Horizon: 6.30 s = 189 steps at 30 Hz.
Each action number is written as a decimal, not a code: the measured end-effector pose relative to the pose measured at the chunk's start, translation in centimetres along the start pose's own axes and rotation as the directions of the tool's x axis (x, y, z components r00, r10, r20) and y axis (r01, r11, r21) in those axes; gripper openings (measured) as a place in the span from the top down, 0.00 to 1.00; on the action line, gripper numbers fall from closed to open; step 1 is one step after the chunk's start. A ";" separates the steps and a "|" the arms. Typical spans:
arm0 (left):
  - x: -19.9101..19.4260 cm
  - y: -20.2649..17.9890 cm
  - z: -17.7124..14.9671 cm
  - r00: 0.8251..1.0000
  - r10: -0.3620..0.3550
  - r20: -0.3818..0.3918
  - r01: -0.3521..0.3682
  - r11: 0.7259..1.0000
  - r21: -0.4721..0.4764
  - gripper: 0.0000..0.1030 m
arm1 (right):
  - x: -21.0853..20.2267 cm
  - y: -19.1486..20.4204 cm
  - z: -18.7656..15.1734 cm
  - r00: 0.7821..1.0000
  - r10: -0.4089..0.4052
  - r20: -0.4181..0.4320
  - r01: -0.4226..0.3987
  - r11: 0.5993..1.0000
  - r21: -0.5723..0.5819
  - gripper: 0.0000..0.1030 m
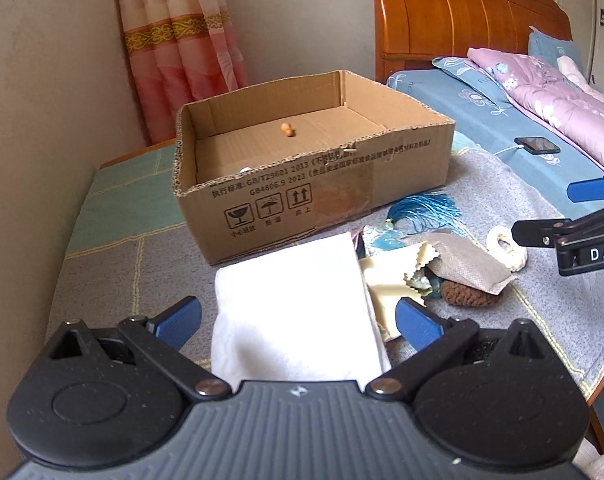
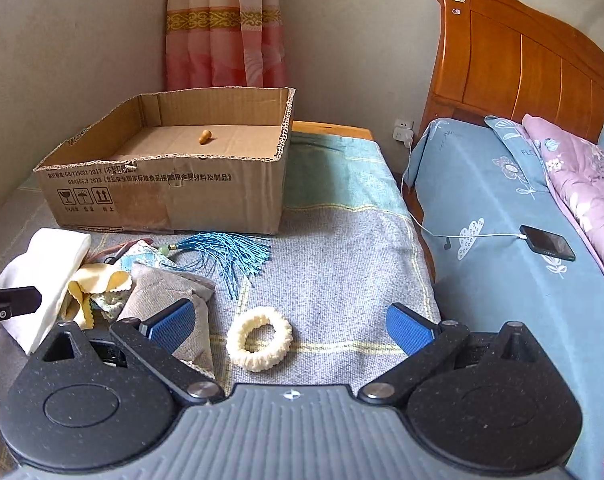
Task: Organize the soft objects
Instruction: 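Lower the left gripper onto the white tissue and close on it, then carry the white tissue into the box with the left gripper while the right gripper grasps the cream knitted ring, then open the right gripper over the box to drop the cream knitted ring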
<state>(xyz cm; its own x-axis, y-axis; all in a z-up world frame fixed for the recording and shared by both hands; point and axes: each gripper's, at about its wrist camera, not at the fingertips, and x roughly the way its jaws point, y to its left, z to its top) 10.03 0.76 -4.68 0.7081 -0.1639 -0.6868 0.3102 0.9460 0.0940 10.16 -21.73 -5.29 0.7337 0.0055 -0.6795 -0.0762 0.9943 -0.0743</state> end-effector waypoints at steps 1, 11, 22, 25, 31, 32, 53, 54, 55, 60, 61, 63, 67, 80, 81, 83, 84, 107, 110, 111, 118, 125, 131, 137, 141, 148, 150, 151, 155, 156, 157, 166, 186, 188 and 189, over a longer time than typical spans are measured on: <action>0.3 -0.2 0.0 1.000 0.003 -0.002 -0.003 1.000 0.007 0.01 | 0.1 0.0 0.0 1.000 -0.004 -0.001 0.004 1.000 -0.002 0.00; 2.7 0.2 -0.2 0.998 0.025 -0.054 -0.025 1.000 0.000 0.01 | 1.0 -0.4 0.3 1.000 0.014 -0.017 -0.014 1.000 0.012 0.00; 1.9 3.7 -0.1 0.995 0.094 -0.045 -0.098 0.992 -0.083 0.01 | 1.4 -0.1 0.6 0.999 0.040 -0.024 -0.039 0.999 0.023 0.00; 2.0 4.9 -0.4 0.990 0.129 -0.061 -0.135 0.985 -0.109 0.01 | 1.4 0.0 0.6 0.999 0.043 -0.027 -0.042 0.999 0.021 0.00; 1.5 6.6 -1.2 0.982 0.175 -0.069 -0.183 0.974 -0.132 0.01 | 1.5 -0.2 0.5 0.999 0.038 -0.033 -0.037 0.999 0.025 0.00; 1.6 6.8 -1.3 0.982 0.177 -0.073 -0.186 0.973 -0.135 0.01 | 1.6 -0.2 0.5 0.999 0.037 -0.034 -0.036 0.999 0.025 0.00; 1.8 7.3 -2.4 0.984 0.131 -0.120 -0.150 0.974 -0.169 0.01 | 3.5 -0.6 -1.8 0.996 0.054 -0.068 -0.058 0.997 -0.046 0.10; 1.7 7.2 -2.4 0.985 0.128 -0.118 -0.146 0.975 -0.168 0.01 | 3.5 -0.5 -1.7 0.996 0.055 -0.063 -0.058 0.997 -0.050 0.12; 1.6 7.1 -2.3 0.986 0.123 -0.114 -0.141 0.976 -0.167 0.01 | 3.5 -0.4 -1.7 0.997 0.057 -0.057 -0.060 0.997 -0.053 0.13; 1.4 6.5 -2.1 0.989 0.098 -0.113 -0.115 0.980 -0.160 0.01 | 3.3 0.2 -1.4 0.996 0.076 -0.038 -0.079 0.994 -0.074 0.32; 1.3 6.4 -2.1 0.990 0.089 -0.112 -0.106 0.982 -0.159 0.01 | 3.3 0.4 -1.4 0.996 0.081 -0.037 -0.083 0.993 -0.079 0.34; 0.9 6.1 -1.9 0.993 0.059 -0.104 -0.075 0.985 -0.156 0.01 | 3.0 0.6 -1.5 0.995 0.092 -0.033 -0.095 0.992 -0.084 0.42; 0.0 5.7 -1.6 0.997 0.008 -0.077 -0.019 0.991 -0.136 0.01 | 3.0 0.6 -1.5 0.995 0.093 -0.027 -0.095 0.992 -0.086 0.44; 3.3 8.3 -2.7 0.989 -0.073 -0.130 0.037 0.966 -0.256 0.02 | 3.1 0.5 -1.6 0.995 0.095 -0.022 -0.097 0.992 -0.085 0.43; 3.3 8.3 -2.7 0.989 -0.072 -0.128 0.037 0.967 -0.254 0.03 | 3.1 0.5 -1.6 0.995 0.095 -0.023 -0.097 0.992 -0.086 0.43; 3.1 8.2 -2.7 0.990 -0.075 -0.120 0.043 0.967 -0.250 0.07 | 3.1 0.5 -1.6 0.995 0.095 -0.023 -0.097 0.991 -0.088 0.44; 2.9 8.1 -2.7 0.990 -0.080 -0.112 0.051 0.968 -0.247 0.15 | 3.1 0.5 -1.6 0.995 0.095 -0.023 -0.097 0.991 -0.088 0.44; -0.1 8.0 -1.0 0.996 -0.037 -0.083 0.016 0.972 -0.236 0.61 | 1.6 -0.4 -0.8 0.994 0.107 0.002 -0.106 0.992 -0.068 0.72; -0.9 8.1 -0.3 0.997 -0.025 -0.070 0.008 0.973 -0.231 0.61 | 0.9 -0.6 -0.3 0.994 0.105 0.021 -0.103 0.991 -0.080 0.72; -1.2 8.0 0.1 0.998 -0.021 -0.064 0.006 0.974 -0.224 0.61 | 0.6 -0.6 -0.1 0.994 0.104 0.029 -0.101 0.991 -0.088 0.72; -2.8 7.4 4.1 1.000 -0.007 0.008 0.008 0.987 -0.160 0.61 | -0.9 -1.0 1.6 0.988 0.138 0.070 -0.128 0.983 -0.128 0.72; -1.2 6.1 9.5 0.997 -0.031 0.068 0.036 0.997 -0.072 0.61 | -2.0 0.1 3.8 0.976 0.178 0.122 -0.151 0.967 -0.206 0.72; 2.8 3.7 13.6 0.995 -0.082 0.054 0.083 0.996 -0.018 0.61 | -2.8 0.5 5.5 0.968 0.190 0.164 -0.151 0.963 -0.224 0.72; 6.2 0.5 16.1 0.991 -0.121 0.051 0.121 0.993 0.008 0.61 | -3.3 0.3 6.5 0.968 0.175 0.179 -0.133 0.965 -0.224 0.72; 8.2 -1.1 17.8 0.992 -0.117 0.049 0.117 0.993 0.016 0.55 | -2.9 0.1 6.8 0.971 0.161 0.178 -0.121 0.969 -0.217 0.72; 8.5 -1.4 17.6 0.996 -0.076 0.048 0.076 0.997 0.015 0.13 | -2.4 -0.1 7.3 0.976 0.136 0.169 -0.101 0.974 -0.203 0.72; 7.5 -0.9 17.3 0.995 -0.080 0.057 0.079 0.997 0.012 0.10 | -2.3 -0.2 7.4 0.977 0.134 0.168 -0.100 0.975 -0.199 0.72; 6.9 -0.7 17.1 0.996 -0.064 0.064 0.063 0.998 0.011 0.08 | -2.3 -0.2 7.5 0.976 0.137 0.167 -0.103 0.975 -0.199 0.71; 4.6 0.6 16.1 0.997 -0.026 0.072 0.027 1.000 -0.013 0.07 | -2.2 0.0 8.1 0.975 0.143 0.170 -0.107 0.973 -0.203 0.71; 4.0 1.0 15.7 0.997 -0.022 0.071 0.024 0.999 -0.022 0.07 | -2.2 0.1 8.3 0.974 0.146 0.174 -0.109 0.972 -0.207 0.71; 3.4 1.3 15.2 0.997 -0.020 0.072 0.022 0.999 -0.028 0.06 | -2.2 0.3 8.5 0.973 0.150 0.176 -0.112 0.971 -0.210 0.71; -0.1 3.5 8.7 0.995 0.088 0.043 -0.082 0.988 -0.133 0.03 | 0.3 1.7 12.0 0.974 0.179 0.140 -0.148 0.966 -0.211 0.71; -2.5 9.2 1.9 0.981 0.190 -0.026 -0.190 0.944 -0.270 0.03 | 13.3 6.6 22.2 0.998 0.054 0.027 -0.048 0.981 -0.186 0.07; -2.4 9.4 1.7 0.982 0.186 -0.026 -0.186 0.943 -0.277 0.03 | 12.9 6.5 22.2 0.998 0.050 0.039 -0.042 0.983 -0.177 0.01; -2.4 9.5 1.7 0.983 0.184 -0.023 -0.183 0.943 -0.280 0.03 | 12.7 6.4 22.1 0.998 0.050 0.038 -0.043 0.984 -0.172 0.01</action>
<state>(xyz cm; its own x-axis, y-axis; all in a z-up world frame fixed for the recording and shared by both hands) 12.32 9.67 -0.92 0.7382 0.0191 -0.6743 -0.0145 0.9998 0.0124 33.92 -12.99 1.76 0.7542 0.0591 -0.6539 -0.2221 0.9602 -0.1694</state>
